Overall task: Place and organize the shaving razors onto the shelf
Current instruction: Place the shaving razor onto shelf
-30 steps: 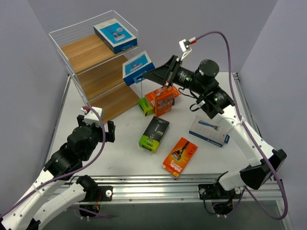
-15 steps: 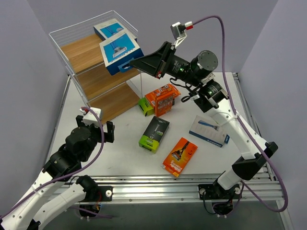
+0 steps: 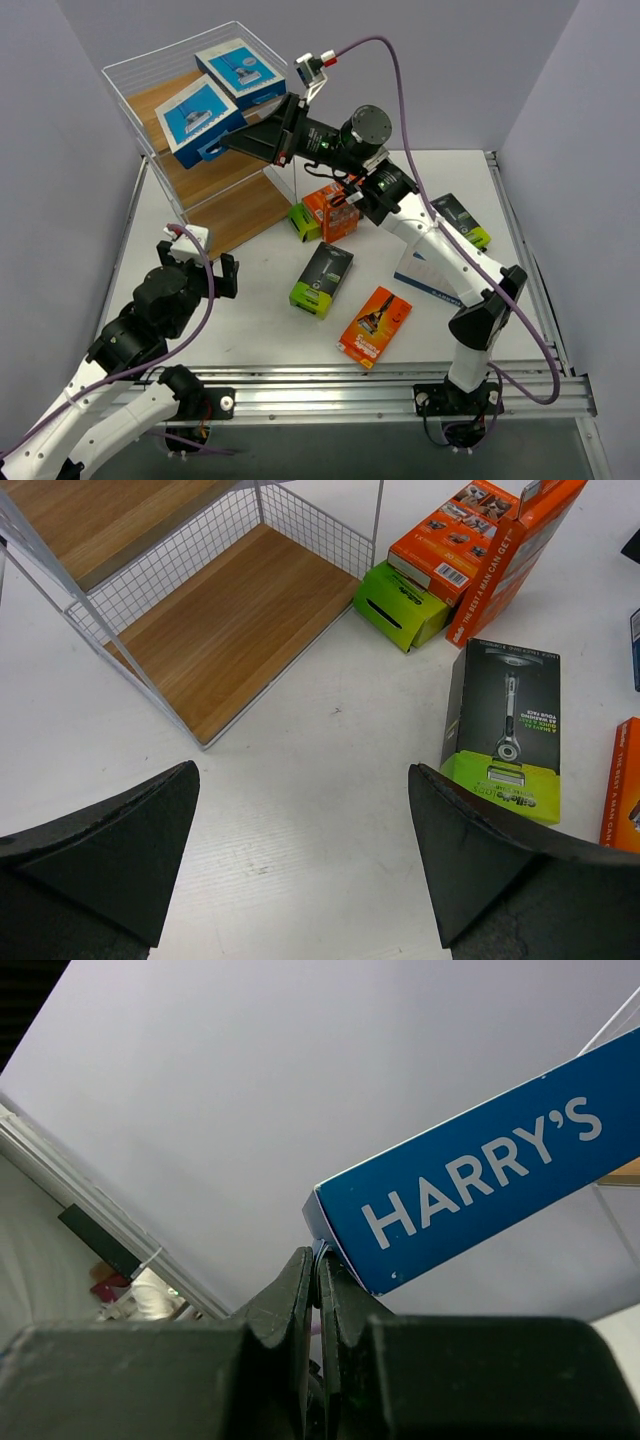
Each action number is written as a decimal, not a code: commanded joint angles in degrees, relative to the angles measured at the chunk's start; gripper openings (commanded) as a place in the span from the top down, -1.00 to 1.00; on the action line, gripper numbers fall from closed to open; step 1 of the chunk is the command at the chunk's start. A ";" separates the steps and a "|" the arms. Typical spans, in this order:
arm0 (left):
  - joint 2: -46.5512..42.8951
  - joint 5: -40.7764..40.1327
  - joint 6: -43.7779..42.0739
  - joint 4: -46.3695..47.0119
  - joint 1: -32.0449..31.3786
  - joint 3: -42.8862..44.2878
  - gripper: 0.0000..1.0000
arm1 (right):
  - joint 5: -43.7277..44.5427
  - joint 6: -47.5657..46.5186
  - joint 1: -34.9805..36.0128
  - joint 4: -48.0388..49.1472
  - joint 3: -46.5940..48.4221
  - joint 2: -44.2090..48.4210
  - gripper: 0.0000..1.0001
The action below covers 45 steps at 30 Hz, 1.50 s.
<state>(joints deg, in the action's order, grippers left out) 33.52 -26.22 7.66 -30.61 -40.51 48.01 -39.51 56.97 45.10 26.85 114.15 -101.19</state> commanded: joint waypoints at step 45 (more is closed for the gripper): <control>-2.05 0.55 -0.63 2.13 -1.24 -0.11 -0.89 | 3.55 15.71 -5.02 27.11 -8.15 -9.11 1.00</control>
<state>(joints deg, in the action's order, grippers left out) 31.88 -26.09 7.66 -30.61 -41.54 47.90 -37.87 72.18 40.62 47.09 106.48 -110.50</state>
